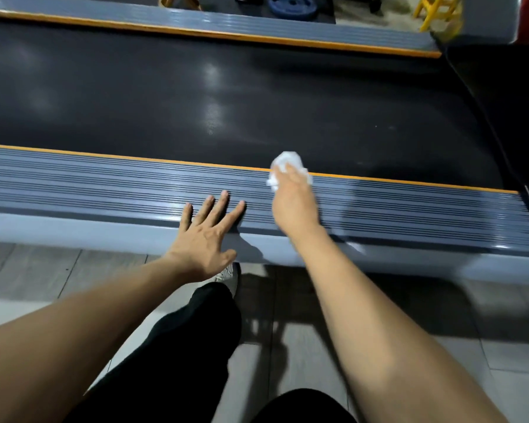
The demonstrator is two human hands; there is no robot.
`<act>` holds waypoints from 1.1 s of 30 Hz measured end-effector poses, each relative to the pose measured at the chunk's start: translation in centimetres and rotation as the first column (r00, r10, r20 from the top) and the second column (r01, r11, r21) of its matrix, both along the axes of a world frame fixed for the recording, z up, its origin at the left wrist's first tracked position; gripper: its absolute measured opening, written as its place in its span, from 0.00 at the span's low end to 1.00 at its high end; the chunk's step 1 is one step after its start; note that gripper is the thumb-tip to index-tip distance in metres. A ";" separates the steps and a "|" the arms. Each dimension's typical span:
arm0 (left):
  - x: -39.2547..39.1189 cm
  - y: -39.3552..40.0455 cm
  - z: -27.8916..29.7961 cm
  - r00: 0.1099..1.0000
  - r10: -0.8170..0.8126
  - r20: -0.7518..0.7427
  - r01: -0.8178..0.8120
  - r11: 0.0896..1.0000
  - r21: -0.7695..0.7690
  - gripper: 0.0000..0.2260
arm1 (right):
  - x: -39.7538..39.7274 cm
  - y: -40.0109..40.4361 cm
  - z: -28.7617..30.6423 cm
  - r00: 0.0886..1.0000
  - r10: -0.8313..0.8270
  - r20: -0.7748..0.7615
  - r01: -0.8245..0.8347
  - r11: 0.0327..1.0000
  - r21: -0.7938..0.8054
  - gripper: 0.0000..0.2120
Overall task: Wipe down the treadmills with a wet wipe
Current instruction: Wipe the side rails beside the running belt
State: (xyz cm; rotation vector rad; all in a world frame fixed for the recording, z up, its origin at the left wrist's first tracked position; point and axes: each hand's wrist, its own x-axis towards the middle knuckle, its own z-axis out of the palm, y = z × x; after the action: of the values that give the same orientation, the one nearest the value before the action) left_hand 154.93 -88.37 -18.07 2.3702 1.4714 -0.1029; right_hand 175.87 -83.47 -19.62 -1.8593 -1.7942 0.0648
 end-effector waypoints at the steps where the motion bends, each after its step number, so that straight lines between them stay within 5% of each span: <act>1: -0.2 0.0 0.1 0.999 0.016 0.031 -0.016 1.000 -0.003 0.42 | -2.3 0.3 0.1 0.992 0.127 0.003 -0.126 0.992 -0.007 0.19; 5: -2.5 0.2 0.7 0.999 -0.010 0.048 0.006 0.997 0.078 0.41 | -3.2 0.4 -0.1 0.949 0.309 -0.057 -0.314 0.942 -0.118 0.22; 7: -4.8 0.1 0.8 0.999 0.040 0.004 -0.040 0.991 0.130 0.39 | 0.2 -0.7 -0.2 0.985 0.116 -0.128 -0.120 0.993 -0.023 0.21; 9: -7.5 -0.4 0.7 0.993 0.100 -0.065 -0.090 0.984 0.152 0.40 | 2.9 -2.2 -0.8 0.987 -0.148 -0.059 0.141 0.984 -0.111 0.27; 11: -9.4 -0.8 0.5 0.989 0.100 -0.105 -0.085 0.987 0.133 0.43 | 2.3 -3.0 -1.2 0.973 -0.231 0.009 0.231 0.967 -0.112 0.30; 16: -9.1 -0.6 1.1 0.976 0.080 -0.202 -0.074 0.997 0.039 0.44 | -8.1 -3.9 -0.9 0.961 0.270 -0.063 -0.276 0.953 -0.124 0.23; 18: -8.7 -0.4 1.3 0.972 0.080 -0.220 -0.078 0.997 0.015 0.44 | -8.2 -5.3 -0.9 0.949 0.313 -0.028 -0.313 0.940 -0.138 0.22; 22: -9.0 -0.3 1.4 0.975 0.082 -0.207 -0.089 0.996 -0.026 0.45 | -0.5 -7.7 -2.1 0.996 0.091 0.015 -0.092 0.994 0.051 0.21; 27: -8.9 -0.2 1.3 0.980 0.076 -0.181 -0.089 0.994 -0.067 0.46 | 3.6 -10.1 -3.0 0.968 -0.249 0.039 0.250 0.968 -0.008 0.23; 30: -9.1 0.1 1.6 0.981 0.068 -0.183 -0.084 0.993 -0.084 0.46 | -3.5 -7.7 -3.3 0.999 -0.006 0.037 0.001 0.991 0.134 0.22; 33: -9.3 0.4 2.0 0.984 0.066 -0.165 -0.083 0.991 -0.103 0.44 | -9.6 -6.8 -2.5 0.949 0.299 0.104 -0.307 0.949 0.075 0.26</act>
State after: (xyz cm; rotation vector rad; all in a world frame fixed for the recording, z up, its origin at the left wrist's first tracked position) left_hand 145.63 -87.99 -16.05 2.2617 1.5830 -0.3550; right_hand 166.23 -90.26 -22.07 -1.5330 -2.0993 0.0113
